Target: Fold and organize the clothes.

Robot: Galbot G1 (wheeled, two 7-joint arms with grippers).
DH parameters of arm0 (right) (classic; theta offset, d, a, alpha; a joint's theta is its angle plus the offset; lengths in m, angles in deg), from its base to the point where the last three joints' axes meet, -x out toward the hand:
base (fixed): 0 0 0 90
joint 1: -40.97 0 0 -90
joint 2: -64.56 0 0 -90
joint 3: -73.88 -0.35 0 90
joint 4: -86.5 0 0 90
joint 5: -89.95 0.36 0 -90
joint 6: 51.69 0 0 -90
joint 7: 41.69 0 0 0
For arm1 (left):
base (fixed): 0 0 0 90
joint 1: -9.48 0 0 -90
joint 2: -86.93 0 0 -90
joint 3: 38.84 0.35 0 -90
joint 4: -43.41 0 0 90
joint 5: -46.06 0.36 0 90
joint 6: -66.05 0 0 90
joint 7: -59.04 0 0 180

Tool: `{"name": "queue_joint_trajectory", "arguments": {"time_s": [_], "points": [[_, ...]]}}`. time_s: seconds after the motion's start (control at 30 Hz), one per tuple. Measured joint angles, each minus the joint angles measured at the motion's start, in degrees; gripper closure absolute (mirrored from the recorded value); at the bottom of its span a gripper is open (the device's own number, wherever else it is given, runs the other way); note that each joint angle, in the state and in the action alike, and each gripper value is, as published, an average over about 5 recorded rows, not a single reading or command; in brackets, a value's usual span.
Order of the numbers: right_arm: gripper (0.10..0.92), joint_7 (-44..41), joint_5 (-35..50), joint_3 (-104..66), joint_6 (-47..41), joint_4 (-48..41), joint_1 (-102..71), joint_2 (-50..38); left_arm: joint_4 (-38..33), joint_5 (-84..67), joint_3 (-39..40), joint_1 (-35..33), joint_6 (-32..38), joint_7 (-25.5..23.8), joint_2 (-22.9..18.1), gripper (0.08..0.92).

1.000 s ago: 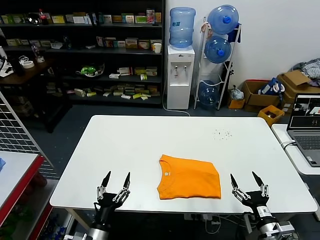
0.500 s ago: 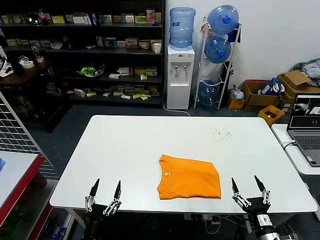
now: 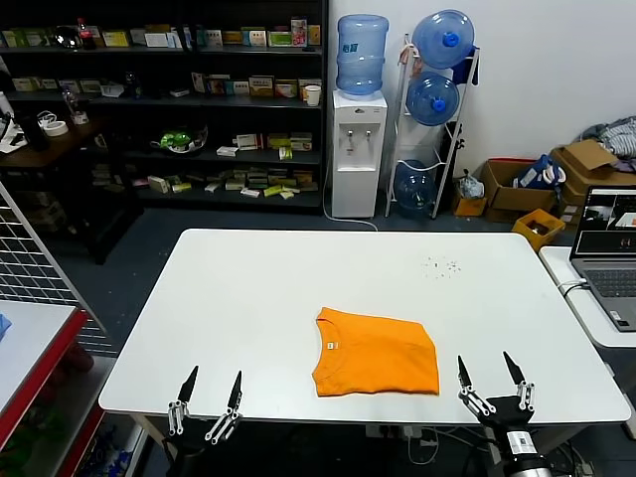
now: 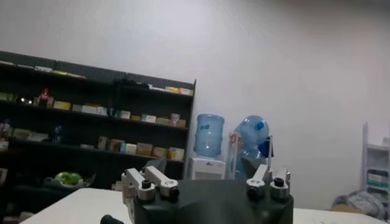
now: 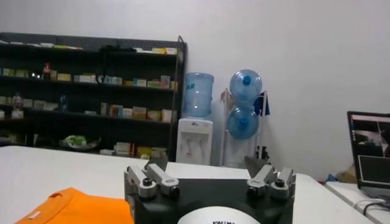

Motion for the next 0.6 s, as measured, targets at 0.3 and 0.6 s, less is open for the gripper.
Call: {"name": "queue_joint_trajectory", "arguments": {"time_s": [0.3, 0.6], "points": [[0.203, -0.11, 0.93, 0.04, -0.59, -0.25, -0.02, -0.21, -0.25, -0.06, 0.48, -0.15, -0.12, -0.15, -0.66, 0.177], [0.203, -0.35, 1.53, 0.20, -0.99, -0.41, -0.13, -0.04, -0.34, 0.12, 0.11, 0.09, -0.50, 0.22, -0.96, 0.177]]}}
